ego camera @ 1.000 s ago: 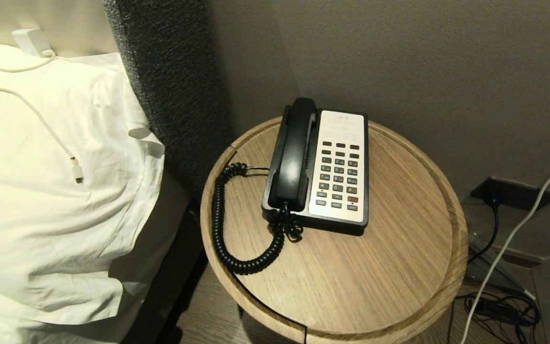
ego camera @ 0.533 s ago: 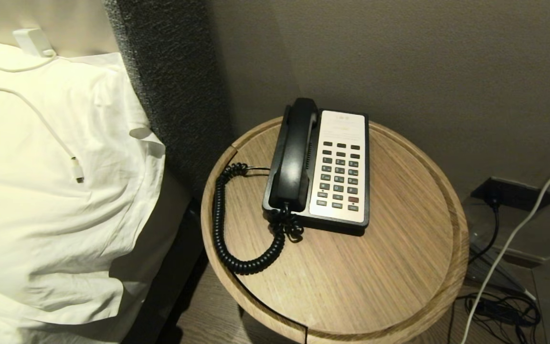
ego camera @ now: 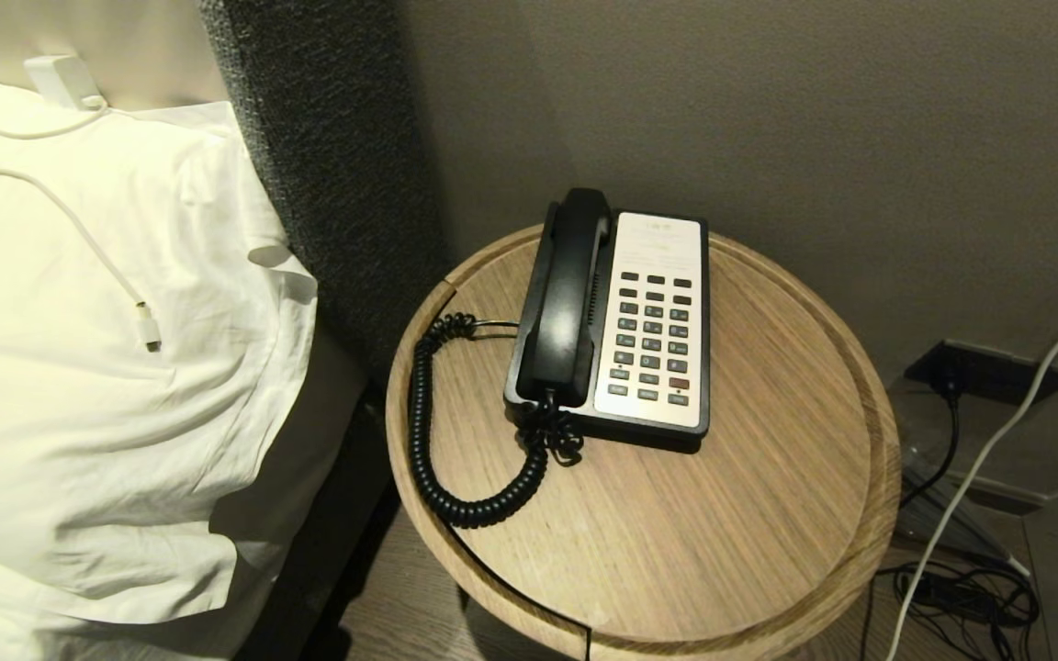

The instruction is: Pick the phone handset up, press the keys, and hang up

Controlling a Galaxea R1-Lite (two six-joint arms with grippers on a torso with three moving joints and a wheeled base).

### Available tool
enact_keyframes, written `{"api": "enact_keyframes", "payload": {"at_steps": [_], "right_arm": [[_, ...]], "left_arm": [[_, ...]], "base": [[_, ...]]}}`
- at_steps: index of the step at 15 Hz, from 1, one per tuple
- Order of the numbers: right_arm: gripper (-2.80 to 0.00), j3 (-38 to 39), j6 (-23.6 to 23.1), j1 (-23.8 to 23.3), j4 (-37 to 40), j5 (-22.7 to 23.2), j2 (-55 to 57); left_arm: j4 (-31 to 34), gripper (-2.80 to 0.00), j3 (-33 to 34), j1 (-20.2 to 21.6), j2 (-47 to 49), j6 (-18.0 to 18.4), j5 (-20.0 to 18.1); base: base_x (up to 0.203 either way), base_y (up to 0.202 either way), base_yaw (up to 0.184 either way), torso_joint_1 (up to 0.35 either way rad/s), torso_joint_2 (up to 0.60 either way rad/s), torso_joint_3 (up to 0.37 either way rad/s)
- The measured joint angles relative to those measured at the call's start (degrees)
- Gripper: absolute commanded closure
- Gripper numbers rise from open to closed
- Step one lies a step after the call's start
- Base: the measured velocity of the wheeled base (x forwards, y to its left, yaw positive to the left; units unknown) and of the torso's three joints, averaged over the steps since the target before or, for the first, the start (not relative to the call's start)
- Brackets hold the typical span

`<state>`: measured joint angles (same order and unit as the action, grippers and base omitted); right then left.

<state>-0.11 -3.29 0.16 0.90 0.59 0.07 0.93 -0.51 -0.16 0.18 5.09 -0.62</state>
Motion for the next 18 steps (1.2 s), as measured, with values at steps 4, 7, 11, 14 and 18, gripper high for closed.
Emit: {"api": "enact_keyframes", "payload": {"at_steps": [4, 7, 11, 14, 18], "right_arm": [[0.00, 0.04, 0.24, 0.00, -0.09, -0.01, -0.05], [0.00, 0.04, 0.57, 0.00, -0.30, 0.04, -0.07], [0.00, 0.04, 0.66, 0.00, -0.32, 0.03, -0.07], [0.00, 0.01, 0.66, 0.00, -0.33, 0.04, -0.07], [0.00, 0.01, 0.66, 0.00, -0.35, -0.01, -0.07]], "left_arm": [[-0.30, 0.00, 0.42, 0.02, -0.02, -0.90, -0.13], [-0.49, 0.00, 0.49, 0.06, -0.07, -1.29, -0.20], [-0.25, 0.00, 0.51, 0.05, -0.09, -1.17, -0.22], [-0.21, 0.00, 0.51, 0.04, -0.09, -1.54, -0.17], [-0.38, 0.00, 0.51, 0.05, -0.09, -1.37, -0.15]], "base": [[0.000, 0.000, 0.000, 0.000, 0.00, 0.000], [0.000, 0.000, 0.000, 0.000, 0.00, 0.000], [0.000, 0.000, 0.000, 0.000, 0.00, 0.000], [0.000, 0.000, 0.000, 0.000, 0.00, 0.000], [0.000, 0.000, 0.000, 0.001, 0.00, 0.008]]}}
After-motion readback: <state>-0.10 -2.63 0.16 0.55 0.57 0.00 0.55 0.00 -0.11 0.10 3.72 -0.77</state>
